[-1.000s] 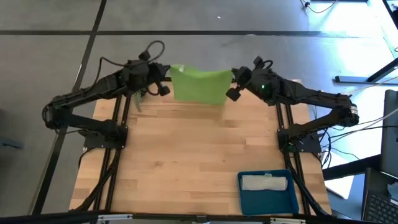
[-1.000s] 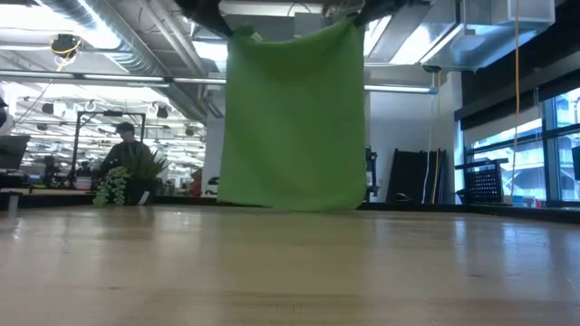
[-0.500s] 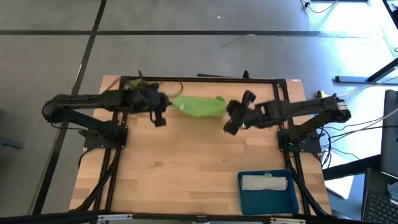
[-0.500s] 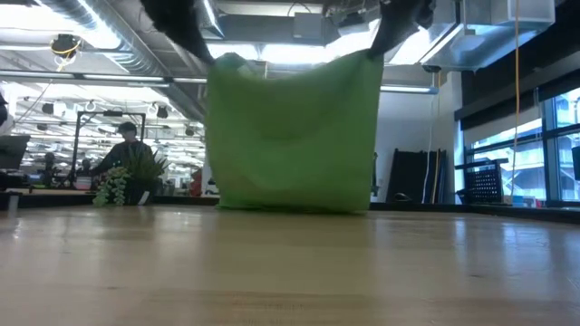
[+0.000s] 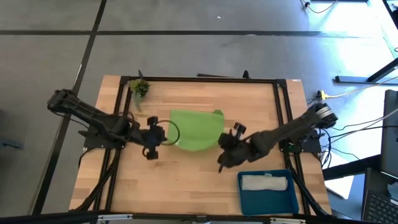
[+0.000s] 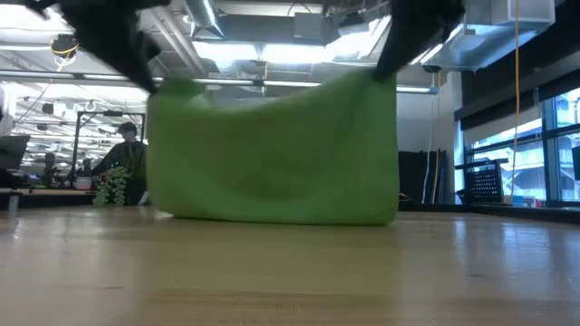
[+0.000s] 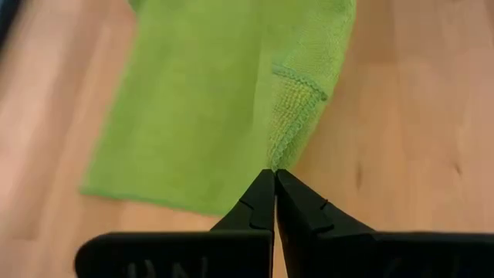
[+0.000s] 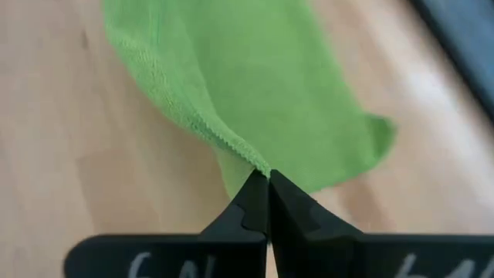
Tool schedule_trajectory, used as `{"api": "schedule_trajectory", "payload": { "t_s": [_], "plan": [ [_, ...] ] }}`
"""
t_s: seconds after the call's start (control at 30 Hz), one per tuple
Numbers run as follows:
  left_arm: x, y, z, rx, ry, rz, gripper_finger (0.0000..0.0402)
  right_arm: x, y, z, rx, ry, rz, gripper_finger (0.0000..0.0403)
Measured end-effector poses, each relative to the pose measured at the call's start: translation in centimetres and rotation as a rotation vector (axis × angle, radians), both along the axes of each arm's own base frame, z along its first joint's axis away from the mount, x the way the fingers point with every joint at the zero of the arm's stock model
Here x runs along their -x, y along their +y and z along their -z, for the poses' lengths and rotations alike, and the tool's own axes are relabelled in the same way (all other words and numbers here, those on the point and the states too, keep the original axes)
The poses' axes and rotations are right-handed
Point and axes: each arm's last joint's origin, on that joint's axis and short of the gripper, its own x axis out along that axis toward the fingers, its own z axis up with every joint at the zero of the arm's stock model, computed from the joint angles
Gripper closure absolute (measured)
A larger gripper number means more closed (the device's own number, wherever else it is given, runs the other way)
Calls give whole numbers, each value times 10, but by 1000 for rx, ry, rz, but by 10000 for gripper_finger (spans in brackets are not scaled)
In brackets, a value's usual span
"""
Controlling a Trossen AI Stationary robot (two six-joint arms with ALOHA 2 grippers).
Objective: Roll microfiber towels into tight, uniform cylinder then place into a basket
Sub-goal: Fold the green towel
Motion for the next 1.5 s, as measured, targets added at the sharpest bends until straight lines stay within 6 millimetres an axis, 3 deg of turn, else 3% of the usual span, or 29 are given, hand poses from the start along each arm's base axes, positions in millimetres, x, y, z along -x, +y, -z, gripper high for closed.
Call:
{"api": "schedule_trajectory", "payload": {
  "t_s": [0.3, 0.5, 0.67, 0.9, 1.17, 1.5],
  "plan": [
    [23, -26, 42, 85, 52, 11, 402, -35, 28, 73, -144, 120, -43, 401],
    [27, -28, 46, 25, 5, -51, 401, -39, 26, 87, -138, 139, 11, 401],
    [24, -19, 44, -73, -62, -161, 401, -46, 6, 86, -90, 123, 75, 401],
    [17, 2, 42, -198, -102, -296, 401, -50, -38, 86, 9, 172, 200, 401],
    [6, 31, 47, -284, -53, -432, 401, -55, -85, 86, 67, 182, 339, 401],
    [-16, 60, 64, -387, 21, -515, 401, -56, -116, 86, 47, 220, 383, 401]
  ]
}}
